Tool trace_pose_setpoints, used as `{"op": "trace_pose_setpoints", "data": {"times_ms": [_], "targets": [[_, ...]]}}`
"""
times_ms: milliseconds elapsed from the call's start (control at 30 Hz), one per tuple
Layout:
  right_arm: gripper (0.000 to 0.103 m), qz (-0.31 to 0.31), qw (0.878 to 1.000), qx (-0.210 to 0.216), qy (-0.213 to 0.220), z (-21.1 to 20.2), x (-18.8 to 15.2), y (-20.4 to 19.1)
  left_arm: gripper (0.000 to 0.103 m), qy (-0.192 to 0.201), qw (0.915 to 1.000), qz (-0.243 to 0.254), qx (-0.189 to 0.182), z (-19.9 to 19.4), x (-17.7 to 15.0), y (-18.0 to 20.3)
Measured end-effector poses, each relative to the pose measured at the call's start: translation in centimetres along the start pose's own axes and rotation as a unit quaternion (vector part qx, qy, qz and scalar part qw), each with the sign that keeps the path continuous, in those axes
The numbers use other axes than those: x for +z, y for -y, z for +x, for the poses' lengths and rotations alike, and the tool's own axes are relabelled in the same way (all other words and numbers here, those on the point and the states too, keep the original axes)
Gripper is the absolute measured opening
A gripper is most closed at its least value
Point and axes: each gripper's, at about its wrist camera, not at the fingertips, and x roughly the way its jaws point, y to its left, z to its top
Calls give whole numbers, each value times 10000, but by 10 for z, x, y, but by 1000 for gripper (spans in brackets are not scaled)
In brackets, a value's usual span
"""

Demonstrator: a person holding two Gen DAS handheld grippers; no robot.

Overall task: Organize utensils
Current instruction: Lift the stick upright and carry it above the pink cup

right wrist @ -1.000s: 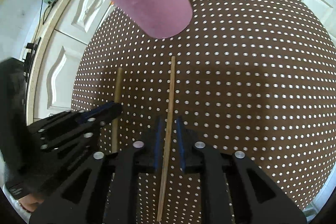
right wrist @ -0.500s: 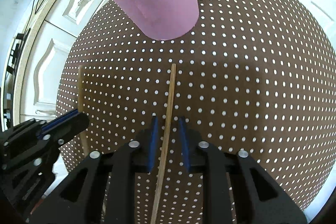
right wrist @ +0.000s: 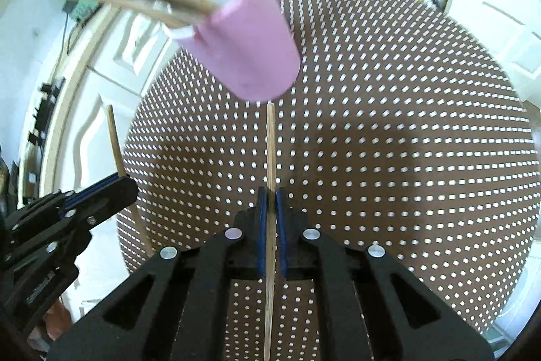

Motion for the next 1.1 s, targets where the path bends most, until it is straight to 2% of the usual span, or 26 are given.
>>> {"op": "trace_pose_setpoints", "data": {"times_ms": [267,633,967,1100], "targets": [[5,110,9965,18,830,-64,-3,-4,6,433,9985,258,-212,-40,11,15],[4,-130,9880,-58,1536,-128,-17,-19,6,987,9928,555,-391,-90,19,27],[4,-394,9768,-228,2092,-175,-18,-27,6,1481,9868,419,-497,-127,30,21],[4,-433,9697,-246,2391,-199,-12,-26,6,1834,9809,342,-546,-151,43,17]]}}
